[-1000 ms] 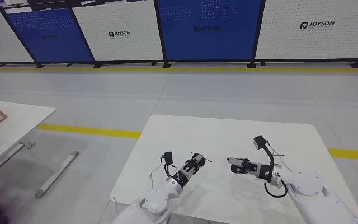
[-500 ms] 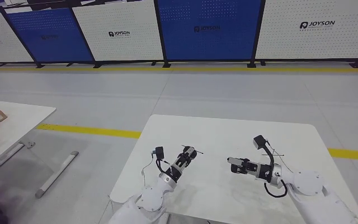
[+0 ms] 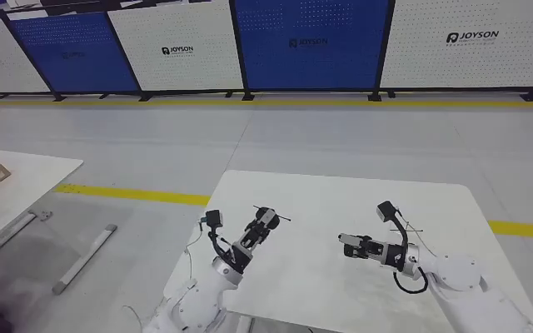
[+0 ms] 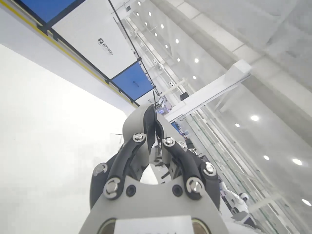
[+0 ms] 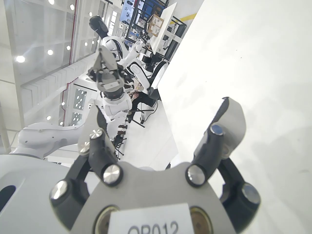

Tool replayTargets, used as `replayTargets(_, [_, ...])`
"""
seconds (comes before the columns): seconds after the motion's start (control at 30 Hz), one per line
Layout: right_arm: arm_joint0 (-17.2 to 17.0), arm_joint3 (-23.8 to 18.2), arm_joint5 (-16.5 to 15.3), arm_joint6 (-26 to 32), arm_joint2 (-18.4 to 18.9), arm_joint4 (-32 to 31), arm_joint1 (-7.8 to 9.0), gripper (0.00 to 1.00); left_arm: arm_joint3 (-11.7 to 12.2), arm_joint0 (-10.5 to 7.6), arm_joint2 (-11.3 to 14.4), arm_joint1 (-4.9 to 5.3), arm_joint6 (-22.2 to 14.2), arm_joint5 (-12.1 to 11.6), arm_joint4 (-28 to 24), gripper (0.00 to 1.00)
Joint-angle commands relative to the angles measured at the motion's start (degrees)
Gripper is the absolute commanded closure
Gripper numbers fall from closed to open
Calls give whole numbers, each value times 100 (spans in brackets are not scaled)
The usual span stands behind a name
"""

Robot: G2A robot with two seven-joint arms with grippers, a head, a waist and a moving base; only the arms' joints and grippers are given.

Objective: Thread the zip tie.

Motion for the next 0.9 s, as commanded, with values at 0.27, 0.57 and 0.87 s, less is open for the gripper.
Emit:
replayTargets(0.27, [0,0,0,0,0,0,0,0,-1,9,1,-1,-4,1,-4,100])
replayTargets(0.57, [0,0,0,0,0,0,0,0,-753,263,-420,-7,-52,-333,-654,100])
replayTargets(0.87, [0,0,0,0,0,0,0,0,-1291,692,-930,21,-651,-333,-1541,100])
